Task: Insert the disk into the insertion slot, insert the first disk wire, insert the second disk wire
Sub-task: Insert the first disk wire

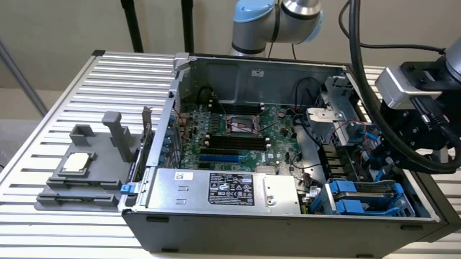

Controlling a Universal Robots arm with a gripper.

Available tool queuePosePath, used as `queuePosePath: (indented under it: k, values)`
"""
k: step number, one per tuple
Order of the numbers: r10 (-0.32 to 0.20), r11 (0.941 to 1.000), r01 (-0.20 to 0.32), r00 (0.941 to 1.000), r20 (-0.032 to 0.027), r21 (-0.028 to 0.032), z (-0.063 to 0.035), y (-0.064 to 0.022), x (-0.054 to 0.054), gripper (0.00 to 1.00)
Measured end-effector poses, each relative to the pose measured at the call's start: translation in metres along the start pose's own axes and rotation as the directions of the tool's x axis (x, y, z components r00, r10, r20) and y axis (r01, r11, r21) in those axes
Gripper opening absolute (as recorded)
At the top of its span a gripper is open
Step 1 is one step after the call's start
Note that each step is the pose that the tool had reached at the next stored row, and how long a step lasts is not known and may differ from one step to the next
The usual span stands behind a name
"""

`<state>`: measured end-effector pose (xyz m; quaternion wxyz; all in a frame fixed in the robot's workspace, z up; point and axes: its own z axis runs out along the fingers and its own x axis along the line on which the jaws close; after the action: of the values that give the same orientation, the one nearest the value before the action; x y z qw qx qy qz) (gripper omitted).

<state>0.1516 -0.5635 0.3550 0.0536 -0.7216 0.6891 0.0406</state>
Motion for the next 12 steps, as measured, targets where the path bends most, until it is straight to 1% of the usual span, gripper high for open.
queuePosePath:
  k: [1, 3, 4, 6, 8, 10, 12]
  values:
    - [-0.003, 1.0000, 0.003, 1.0000, 0.0001, -0.0004, 0.0000, 0.0010, 0.000, 0.27]
    - [-0.010, 0.9999, 0.010, 0.9999, 0.0000, -0.0014, -0.0001, 0.0033, 0.000, 0.27]
    - [-0.014, 0.9999, 0.014, 0.9999, 0.0002, -0.0019, -0.0001, 0.0042, 0.000, 0.33]
    - [-0.018, 0.9998, 0.018, 0.9998, 0.0001, -0.0024, -0.0003, 0.0047, 0.001, 0.33]
    - [-0.018, 0.9998, 0.018, 0.9998, 0.0003, -0.0035, -0.0010, 0.0050, 0.006, 0.33]
    - [-0.018, 0.9998, 0.018, 0.9998, 0.0006, -0.0079, -0.0022, 0.0053, 0.013, 0.33]
    - [-0.017, 0.9997, 0.017, 0.9999, 0.0011, -0.0153, -0.0033, 0.0052, 0.021, 0.33]
